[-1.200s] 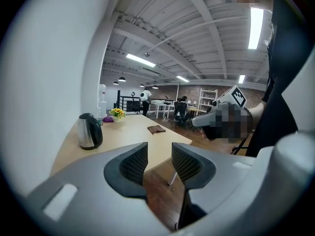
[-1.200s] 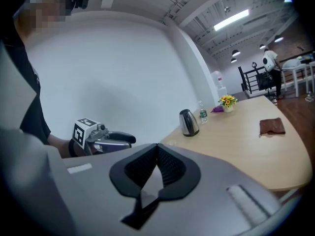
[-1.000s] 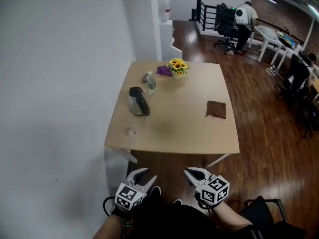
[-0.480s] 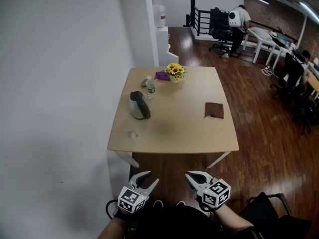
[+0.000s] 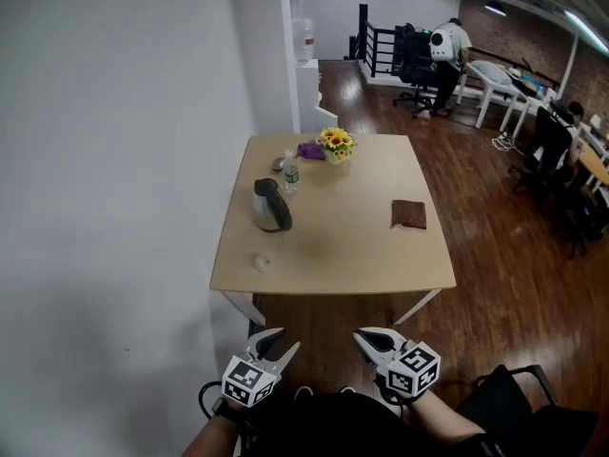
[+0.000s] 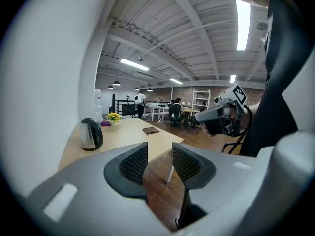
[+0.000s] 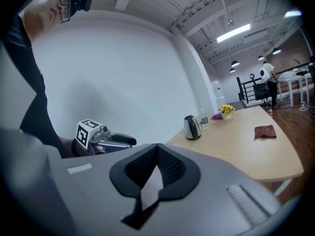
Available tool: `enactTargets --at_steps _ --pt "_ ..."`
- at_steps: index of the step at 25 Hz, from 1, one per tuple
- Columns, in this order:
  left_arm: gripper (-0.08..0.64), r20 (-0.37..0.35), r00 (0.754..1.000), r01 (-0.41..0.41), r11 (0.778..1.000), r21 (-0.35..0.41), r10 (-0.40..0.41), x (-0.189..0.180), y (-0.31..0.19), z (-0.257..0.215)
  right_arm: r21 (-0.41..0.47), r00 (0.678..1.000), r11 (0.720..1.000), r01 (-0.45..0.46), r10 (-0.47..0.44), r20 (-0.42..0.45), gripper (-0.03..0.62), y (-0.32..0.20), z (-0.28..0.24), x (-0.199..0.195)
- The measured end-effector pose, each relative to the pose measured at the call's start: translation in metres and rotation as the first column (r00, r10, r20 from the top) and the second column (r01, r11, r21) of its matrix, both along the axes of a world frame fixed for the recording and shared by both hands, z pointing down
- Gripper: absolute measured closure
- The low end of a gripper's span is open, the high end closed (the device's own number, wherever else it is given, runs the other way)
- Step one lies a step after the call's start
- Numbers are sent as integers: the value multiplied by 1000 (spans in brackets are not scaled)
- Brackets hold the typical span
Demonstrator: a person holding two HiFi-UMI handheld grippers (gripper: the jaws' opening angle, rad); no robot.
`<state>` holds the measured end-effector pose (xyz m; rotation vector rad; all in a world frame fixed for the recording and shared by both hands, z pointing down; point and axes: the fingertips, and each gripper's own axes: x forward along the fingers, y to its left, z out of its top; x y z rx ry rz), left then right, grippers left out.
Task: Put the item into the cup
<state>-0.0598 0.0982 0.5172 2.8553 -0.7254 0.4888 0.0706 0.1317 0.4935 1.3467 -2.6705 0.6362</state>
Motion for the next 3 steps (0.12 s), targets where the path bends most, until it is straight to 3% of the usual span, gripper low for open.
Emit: enactTargets --at_steps 3 --pt "414 8 1000 -8 1000 -5 8 -9 4 3 4 1000 1000 2 -2 -6 584 3 1 -9"
